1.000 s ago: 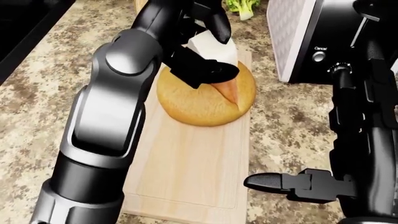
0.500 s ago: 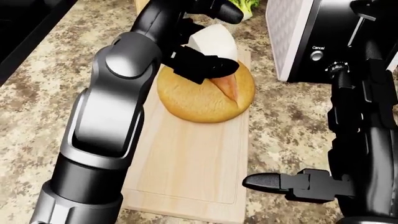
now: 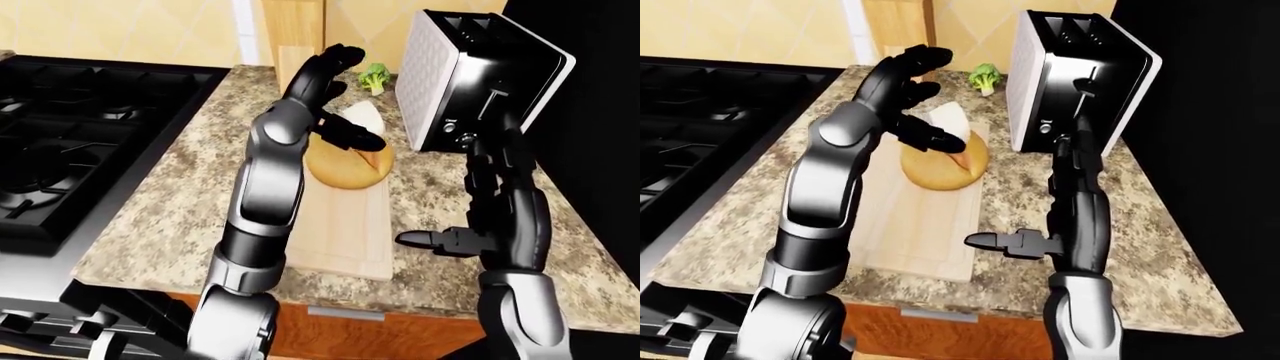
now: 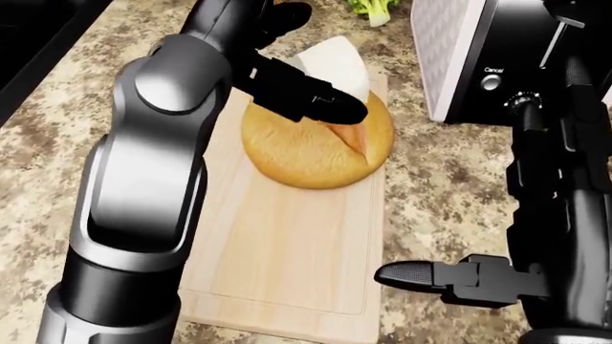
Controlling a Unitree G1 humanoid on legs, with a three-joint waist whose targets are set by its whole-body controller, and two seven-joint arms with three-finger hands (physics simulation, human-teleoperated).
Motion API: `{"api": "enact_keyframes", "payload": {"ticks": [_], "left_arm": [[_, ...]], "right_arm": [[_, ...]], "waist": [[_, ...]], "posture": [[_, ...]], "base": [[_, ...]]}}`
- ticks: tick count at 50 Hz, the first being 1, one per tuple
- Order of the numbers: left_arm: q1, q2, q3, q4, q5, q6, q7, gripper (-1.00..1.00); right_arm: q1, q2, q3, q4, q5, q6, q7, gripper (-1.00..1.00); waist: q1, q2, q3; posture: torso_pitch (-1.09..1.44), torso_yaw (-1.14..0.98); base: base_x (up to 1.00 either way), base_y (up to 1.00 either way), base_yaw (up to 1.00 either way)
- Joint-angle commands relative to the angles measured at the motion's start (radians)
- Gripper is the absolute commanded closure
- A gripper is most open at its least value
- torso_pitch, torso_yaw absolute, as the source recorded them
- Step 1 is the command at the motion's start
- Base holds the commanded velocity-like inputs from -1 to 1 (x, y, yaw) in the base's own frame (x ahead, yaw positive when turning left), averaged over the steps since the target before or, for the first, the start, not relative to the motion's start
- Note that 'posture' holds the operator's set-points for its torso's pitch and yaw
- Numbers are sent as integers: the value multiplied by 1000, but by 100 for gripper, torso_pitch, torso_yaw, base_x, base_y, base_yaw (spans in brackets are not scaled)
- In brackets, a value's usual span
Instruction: Pick up the wedge of cheese and place it on the slice of bread to prepare a simple cheese on bread dish.
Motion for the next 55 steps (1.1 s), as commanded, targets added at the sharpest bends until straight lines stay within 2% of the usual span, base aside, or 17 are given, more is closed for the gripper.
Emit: {"api": "enact_keyframes", "payload": {"ticks": [1,6,11,16,22,27,34,37,41,46,48,49,51,55], "left_arm": [[-40,13,11,-72,6,4,-7,-62],[-11,44,23,-158,-1,47,-24,-62],[75,84,35,-294,-2,92,-52,-62],[133,136,77,-417,-30,139,-63,-62],[215,226,186,-577,-137,219,-39,-73],[289,295,232,-689,-227,271,0,-100],[406,339,304,-802,-317,282,42,-100],[450,360,355,-831,-362,276,59,-100],[500,404,452,-849,-440,263,75,-100],[559,443,520,-858,-524,236,108,-100],[597,457,568,-869,-557,224,108,-100],[599,461,570,-868,-565,223,113,-100],[623,476,610,-881,-597,223,119,-100],[651,497,665,-897,-658,222,142,-100]], "right_arm": [[-15,-5,-8,-40,2,-22,1,-100],[-17,-6,-18,-51,6,-13,1,-100],[-26,-10,-29,-75,11,16,-3,-100],[-38,-14,-39,-89,14,38,-7,-100],[-57,-21,-65,-103,32,62,-14,-100],[-71,-31,-90,-130,50,96,-22,-100],[-80,-46,-133,-154,84,124,-29,-100],[-84,-54,-157,-172,103,143,-32,-100],[-71,-64,-204,-165,130,128,-25,-100],[-67,-80,-248,-179,159,140,-30,-100],[-64,-88,-287,-194,182,154,-27,-100],[-64,-89,-288,-194,184,155,-28,-100],[-59,-96,-329,-196,210,157,-26,-100],[-45,-102,-361,-204,236,153,-28,-100]], "waist": [[0,-2,-24],[-1,0,-21],[-2,5,-22],[-3,8,-21],[-5,14,-18],[-5,20,-16],[-4,24,-14],[-3,26,-14],[-4,29,-11],[-3,31,-9],[-2,33,-8],[-2,34,-8],[-2,35,-7],[-2,35,-4]], "posture": [[0,0],[0,0],[0,0],[0,0],[0,0],[0,0],[0,0],[0,0],[0,0],[0,0],[0,0],[0,0],[0,0],[0,0]], "base": [[0,0,0],[0,0,0],[0,0,0],[0,0,0],[0,0,0],[0,0,0],[0,0,0],[0,0,0],[0,0,0],[0,0,0],[0,0,0],[0,0,0],[0,0,0],[0,0,0]]}}
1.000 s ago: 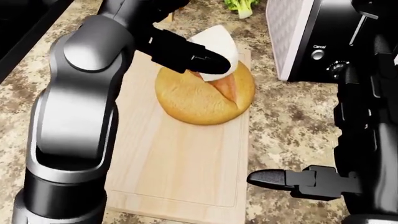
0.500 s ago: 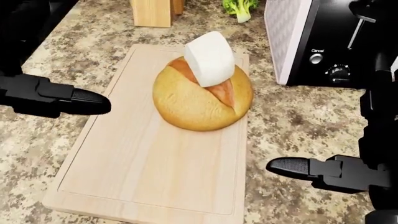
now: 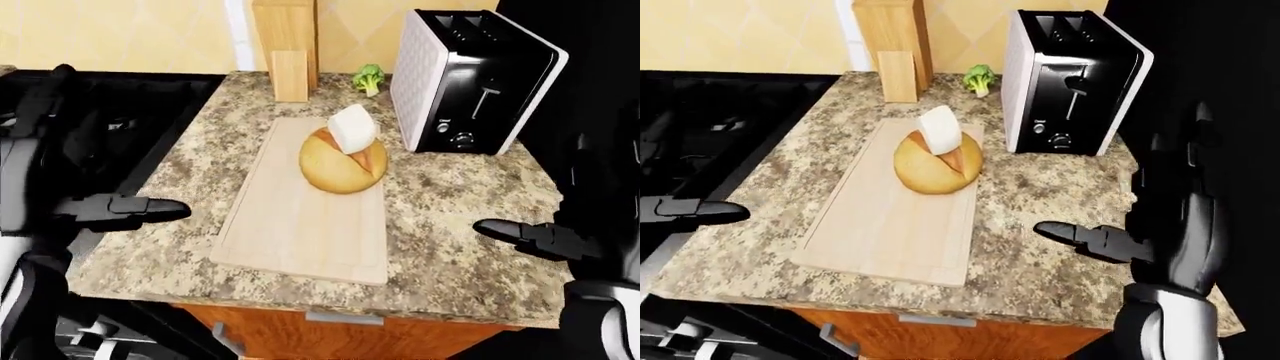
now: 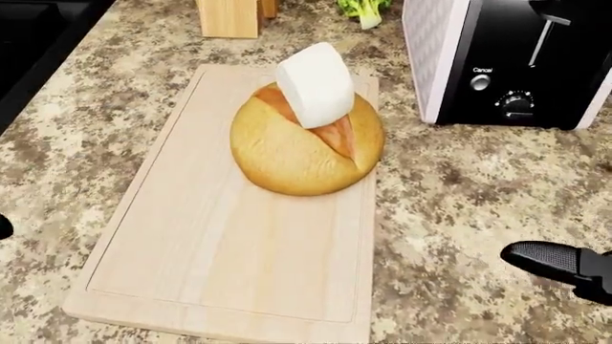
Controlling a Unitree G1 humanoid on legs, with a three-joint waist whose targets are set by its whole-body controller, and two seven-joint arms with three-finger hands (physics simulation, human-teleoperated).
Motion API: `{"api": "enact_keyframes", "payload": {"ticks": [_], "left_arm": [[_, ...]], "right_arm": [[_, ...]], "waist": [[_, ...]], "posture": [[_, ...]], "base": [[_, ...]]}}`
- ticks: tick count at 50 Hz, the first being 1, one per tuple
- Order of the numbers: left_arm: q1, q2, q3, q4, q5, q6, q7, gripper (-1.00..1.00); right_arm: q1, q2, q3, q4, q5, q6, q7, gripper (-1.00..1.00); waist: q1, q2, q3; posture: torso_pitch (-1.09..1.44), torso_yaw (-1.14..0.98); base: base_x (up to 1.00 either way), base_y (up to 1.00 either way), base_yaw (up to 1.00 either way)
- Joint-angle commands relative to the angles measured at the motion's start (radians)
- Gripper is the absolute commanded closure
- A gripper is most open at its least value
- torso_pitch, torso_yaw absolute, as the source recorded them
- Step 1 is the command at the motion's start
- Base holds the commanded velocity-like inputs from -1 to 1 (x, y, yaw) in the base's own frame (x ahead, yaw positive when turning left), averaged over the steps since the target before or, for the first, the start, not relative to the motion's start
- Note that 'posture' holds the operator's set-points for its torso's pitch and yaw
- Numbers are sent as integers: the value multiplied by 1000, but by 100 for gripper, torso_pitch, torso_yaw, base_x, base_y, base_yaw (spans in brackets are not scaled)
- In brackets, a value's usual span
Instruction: Pick up the wedge of cheese and place it on the slice of bread to prepare a simple cheese on bread dish.
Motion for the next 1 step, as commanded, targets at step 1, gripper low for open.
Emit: {"api": "enact_keyframes", "payload": {"ticks": [1], "left_arm": [[-7,21,36,-30,-44,-34,19,-100]], "right_arm": [[-11,-11,-12,-38,22,-22,0,-100]], "waist": [[0,4,-14]], "posture": [[0,0]], "base": [[0,0,0]]}}
